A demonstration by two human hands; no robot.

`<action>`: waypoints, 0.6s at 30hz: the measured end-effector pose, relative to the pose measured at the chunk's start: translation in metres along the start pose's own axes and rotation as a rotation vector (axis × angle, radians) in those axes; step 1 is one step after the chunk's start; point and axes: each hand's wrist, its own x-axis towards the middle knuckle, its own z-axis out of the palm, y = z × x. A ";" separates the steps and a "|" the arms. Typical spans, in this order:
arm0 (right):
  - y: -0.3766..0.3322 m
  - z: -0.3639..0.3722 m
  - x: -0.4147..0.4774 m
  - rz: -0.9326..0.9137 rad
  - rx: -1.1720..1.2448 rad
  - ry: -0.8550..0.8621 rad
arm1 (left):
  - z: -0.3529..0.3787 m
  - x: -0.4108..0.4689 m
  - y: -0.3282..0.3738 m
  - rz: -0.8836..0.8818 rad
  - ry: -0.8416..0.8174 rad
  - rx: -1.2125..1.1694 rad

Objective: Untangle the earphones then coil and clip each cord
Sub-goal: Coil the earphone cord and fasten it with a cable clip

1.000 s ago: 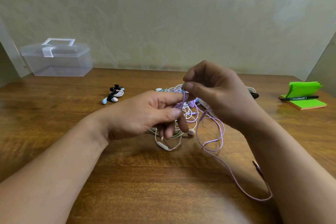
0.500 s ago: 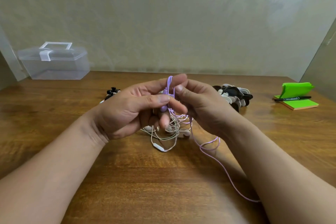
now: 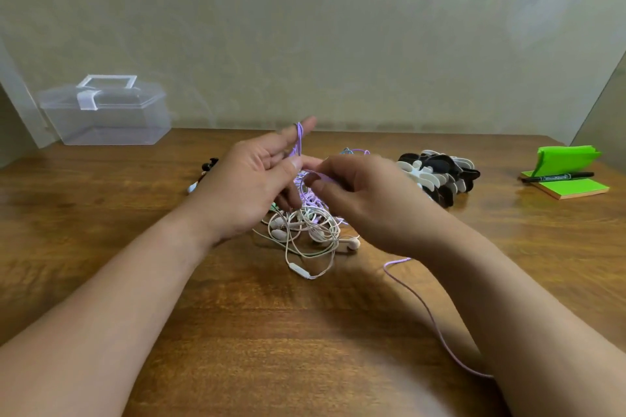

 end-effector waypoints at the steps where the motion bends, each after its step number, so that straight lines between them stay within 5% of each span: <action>1: -0.001 -0.005 0.000 -0.004 -0.017 0.057 | -0.001 -0.001 -0.001 -0.012 -0.025 0.066; 7: -0.006 -0.026 -0.002 -0.010 0.275 0.131 | 0.005 -0.009 0.008 -0.041 -0.309 0.199; 12: -0.004 -0.034 -0.001 -0.064 0.549 0.129 | 0.003 -0.013 0.019 -0.040 -0.508 -0.042; 18: 0.008 -0.028 0.005 0.079 0.774 0.044 | -0.006 -0.013 0.015 0.010 -0.578 -0.268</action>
